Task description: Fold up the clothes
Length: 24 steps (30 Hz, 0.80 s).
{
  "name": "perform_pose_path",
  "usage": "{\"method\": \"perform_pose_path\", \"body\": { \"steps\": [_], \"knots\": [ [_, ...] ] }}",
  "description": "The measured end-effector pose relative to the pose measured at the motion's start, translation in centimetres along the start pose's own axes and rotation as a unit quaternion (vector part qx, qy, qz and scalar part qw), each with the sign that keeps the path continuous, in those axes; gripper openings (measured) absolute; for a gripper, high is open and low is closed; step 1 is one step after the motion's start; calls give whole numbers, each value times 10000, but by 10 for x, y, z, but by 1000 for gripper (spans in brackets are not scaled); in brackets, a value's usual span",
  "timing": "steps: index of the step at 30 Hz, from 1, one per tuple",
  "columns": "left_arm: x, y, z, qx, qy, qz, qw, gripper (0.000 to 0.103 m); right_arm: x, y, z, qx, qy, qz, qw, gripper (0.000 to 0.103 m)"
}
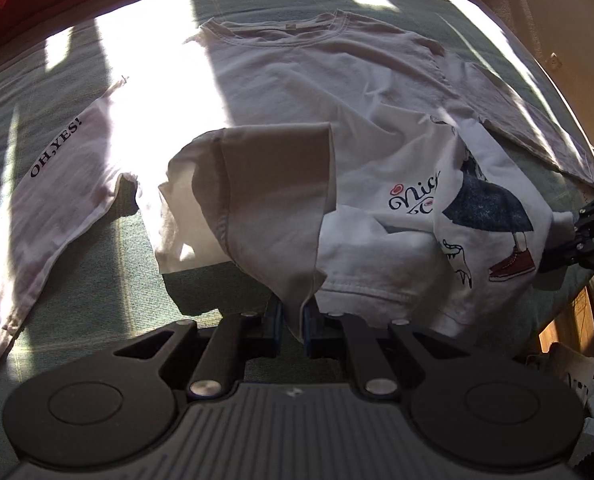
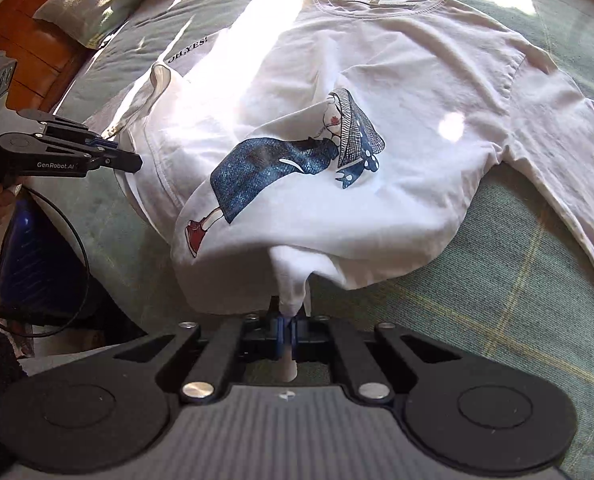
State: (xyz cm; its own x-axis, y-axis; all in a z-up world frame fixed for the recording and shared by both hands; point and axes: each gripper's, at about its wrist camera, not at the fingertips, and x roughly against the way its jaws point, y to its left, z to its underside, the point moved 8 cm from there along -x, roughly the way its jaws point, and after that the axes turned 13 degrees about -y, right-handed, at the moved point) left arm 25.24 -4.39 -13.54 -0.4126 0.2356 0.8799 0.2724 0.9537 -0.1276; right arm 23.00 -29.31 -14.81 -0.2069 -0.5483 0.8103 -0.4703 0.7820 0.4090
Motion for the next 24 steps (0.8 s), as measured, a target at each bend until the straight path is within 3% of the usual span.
{"method": "perform_pose_path", "body": {
  "steps": [6,12,16,18,24],
  "knots": [
    [17,-7,36,72,373,149,9992,7,24,-7,23,-25,661,140,9977,3],
    [17,-10,66,37,738,215,9970,7,18,-26,45,-20,1270,476,9908,3],
    [14,-12,79,-222,857,257,9957,9,8,-37,53,-101,1455,638,9873,3],
    [12,-14,88,-416,1076,358,9927,16,3,-38,55,-54,1584,670,9851,4],
    [21,3,110,-591,1469,146,9873,13,0,-38,57,137,1799,815,9802,13]
  ]
}}
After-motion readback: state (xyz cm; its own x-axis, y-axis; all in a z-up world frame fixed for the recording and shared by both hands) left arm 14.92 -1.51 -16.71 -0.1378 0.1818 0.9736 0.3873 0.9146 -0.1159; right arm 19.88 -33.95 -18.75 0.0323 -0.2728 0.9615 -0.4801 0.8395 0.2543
